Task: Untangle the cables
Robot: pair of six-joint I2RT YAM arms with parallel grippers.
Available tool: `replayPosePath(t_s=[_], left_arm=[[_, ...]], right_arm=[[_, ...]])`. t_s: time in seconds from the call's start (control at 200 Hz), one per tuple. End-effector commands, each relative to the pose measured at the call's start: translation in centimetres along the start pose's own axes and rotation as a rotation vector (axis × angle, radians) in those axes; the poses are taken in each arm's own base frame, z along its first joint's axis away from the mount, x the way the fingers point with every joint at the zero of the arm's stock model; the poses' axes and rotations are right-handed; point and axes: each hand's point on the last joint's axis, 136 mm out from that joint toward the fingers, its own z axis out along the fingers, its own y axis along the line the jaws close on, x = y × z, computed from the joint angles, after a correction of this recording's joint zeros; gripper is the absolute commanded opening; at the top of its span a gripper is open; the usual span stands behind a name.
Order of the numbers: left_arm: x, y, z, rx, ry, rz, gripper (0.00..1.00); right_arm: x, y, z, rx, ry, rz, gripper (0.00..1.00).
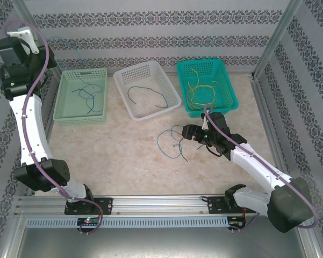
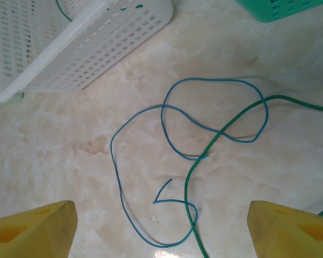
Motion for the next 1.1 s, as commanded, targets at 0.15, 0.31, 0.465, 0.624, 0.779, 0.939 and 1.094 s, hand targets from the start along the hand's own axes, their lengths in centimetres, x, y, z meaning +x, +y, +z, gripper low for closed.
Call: replayPosePath(t_s=[0.15,0.31,0.465,0.624,0.779,0.939,1.094], left_arm=[[2.2,3.1,0.9,-0.149,0.060,0.024,0.00],[4.8,4.7,2.6,-0.193,0.123,0.039,0.00],[7.2,5.9,4.6,-0.213,0.191,0.043,0.00],[9.6,7.0,5.9,-0.229,0.247,0.062,0.00],[11.9,6.1,7.7,-0.148,0.297,0.020,0.01],[16.8,6.4,9.9,-0.121,0.412,-0.043,0.02],[23.5,7.7,12.6,-0.127,0.591,-0.141,0.10]], right_arm=[[-0.6,0.2,-0.1,-0.003,-0.008,-0.002,0.83],[-0.7,0.3,0.0,-0.002,-0.004,-0.002,0.83],[-0.7,0.3,0.0,0.003,-0.001,-0.004,0.83],[-0.7,0.1,0.1,0.011,0.001,0.001,0.83],[-0.8,-0.1,0.3,0.023,0.007,-0.001,0.84],[-0.7,-1.0,0.6,0.064,0.021,0.007,0.83],[0.2,-2.2,1.2,0.126,0.079,0.010,0.77]])
